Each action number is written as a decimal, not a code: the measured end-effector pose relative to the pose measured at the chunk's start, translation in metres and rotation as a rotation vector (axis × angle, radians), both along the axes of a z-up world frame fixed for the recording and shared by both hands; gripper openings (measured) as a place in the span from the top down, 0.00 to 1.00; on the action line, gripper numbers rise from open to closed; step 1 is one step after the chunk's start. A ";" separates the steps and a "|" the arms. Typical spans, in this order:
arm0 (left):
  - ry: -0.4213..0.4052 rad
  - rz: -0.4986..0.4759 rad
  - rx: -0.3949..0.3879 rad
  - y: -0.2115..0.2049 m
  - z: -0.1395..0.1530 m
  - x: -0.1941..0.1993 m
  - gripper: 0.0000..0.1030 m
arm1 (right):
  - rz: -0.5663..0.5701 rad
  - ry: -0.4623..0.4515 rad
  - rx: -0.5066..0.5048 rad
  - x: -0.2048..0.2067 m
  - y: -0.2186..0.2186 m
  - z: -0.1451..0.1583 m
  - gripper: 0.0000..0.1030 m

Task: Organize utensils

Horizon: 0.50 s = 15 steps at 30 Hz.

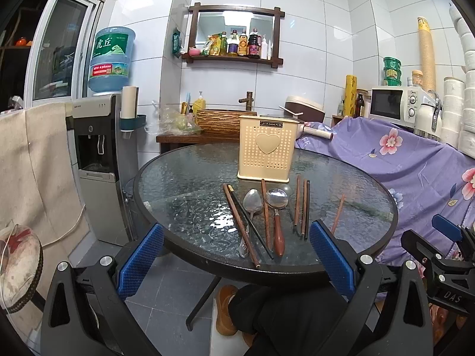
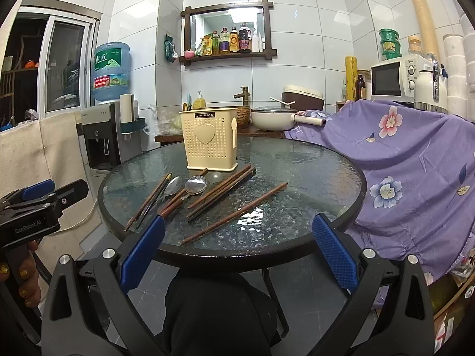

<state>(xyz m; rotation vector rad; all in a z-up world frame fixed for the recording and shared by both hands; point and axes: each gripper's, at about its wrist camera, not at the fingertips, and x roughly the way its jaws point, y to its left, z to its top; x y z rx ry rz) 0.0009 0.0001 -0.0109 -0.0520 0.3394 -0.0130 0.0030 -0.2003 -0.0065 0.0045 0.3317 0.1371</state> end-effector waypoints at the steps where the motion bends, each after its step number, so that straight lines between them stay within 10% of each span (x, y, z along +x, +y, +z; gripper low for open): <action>1: 0.000 0.000 0.000 0.000 0.000 0.000 0.06 | 0.000 0.001 0.000 0.000 0.000 0.000 0.05; 15: 0.064 -0.012 -0.003 0.006 -0.004 0.017 0.06 | -0.008 0.050 -0.026 0.015 0.000 -0.003 0.05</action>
